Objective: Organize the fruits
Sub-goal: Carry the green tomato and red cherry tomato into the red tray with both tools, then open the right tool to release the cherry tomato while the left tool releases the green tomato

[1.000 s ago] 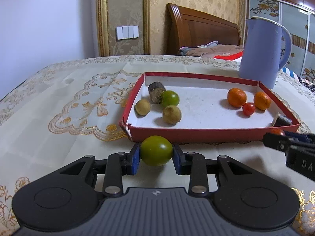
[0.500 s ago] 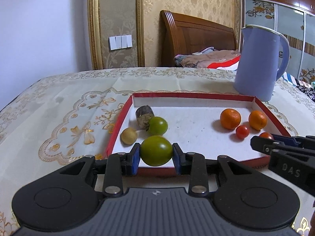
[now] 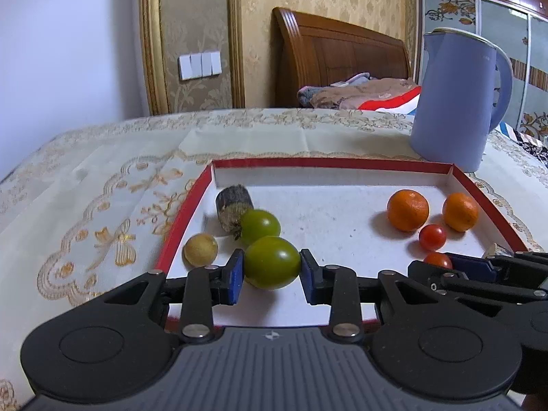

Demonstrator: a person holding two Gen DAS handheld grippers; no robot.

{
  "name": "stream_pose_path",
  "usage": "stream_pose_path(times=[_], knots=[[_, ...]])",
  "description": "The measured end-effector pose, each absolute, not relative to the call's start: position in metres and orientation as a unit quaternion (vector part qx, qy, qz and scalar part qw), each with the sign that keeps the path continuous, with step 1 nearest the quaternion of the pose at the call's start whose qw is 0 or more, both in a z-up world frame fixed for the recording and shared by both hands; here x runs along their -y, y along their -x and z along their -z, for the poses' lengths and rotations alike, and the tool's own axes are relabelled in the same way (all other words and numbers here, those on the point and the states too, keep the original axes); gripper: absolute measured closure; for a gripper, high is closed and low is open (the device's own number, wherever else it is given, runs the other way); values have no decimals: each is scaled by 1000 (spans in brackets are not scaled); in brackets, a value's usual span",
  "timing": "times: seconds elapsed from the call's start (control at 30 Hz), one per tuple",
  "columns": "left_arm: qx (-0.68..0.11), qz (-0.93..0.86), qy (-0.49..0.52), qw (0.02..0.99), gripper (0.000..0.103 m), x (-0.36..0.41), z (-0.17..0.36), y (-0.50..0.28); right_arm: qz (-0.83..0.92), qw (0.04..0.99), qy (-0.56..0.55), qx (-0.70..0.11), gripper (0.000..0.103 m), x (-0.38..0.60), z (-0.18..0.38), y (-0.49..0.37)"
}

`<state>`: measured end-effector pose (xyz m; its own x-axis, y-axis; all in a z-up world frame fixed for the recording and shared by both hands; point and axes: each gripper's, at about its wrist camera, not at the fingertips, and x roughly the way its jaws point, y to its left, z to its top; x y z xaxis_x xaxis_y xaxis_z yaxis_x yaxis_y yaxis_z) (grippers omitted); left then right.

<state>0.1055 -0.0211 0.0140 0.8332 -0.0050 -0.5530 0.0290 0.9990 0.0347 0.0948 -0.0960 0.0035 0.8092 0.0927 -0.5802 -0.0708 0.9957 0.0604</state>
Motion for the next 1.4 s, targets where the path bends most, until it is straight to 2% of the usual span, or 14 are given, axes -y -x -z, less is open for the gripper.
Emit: stream_pose_path(times=[0.5, 0.73, 1.13, 1.4], knots=[[-269, 3, -19, 963, 70, 19, -13, -117, -14, 950, -22, -310, 78, 101, 2, -118], [-253, 0, -8, 967, 70, 12, -12, -97, -8, 951, -24, -308, 78, 102, 3, -120], [-252, -17, -37, 967, 70, 22, -9, -122, 4, 953, -26, -302, 78, 103, 4, -126], [-249, -21, -21, 968, 70, 13, -8, -121, 17, 953, -32, -299, 78, 107, 4, -130]])
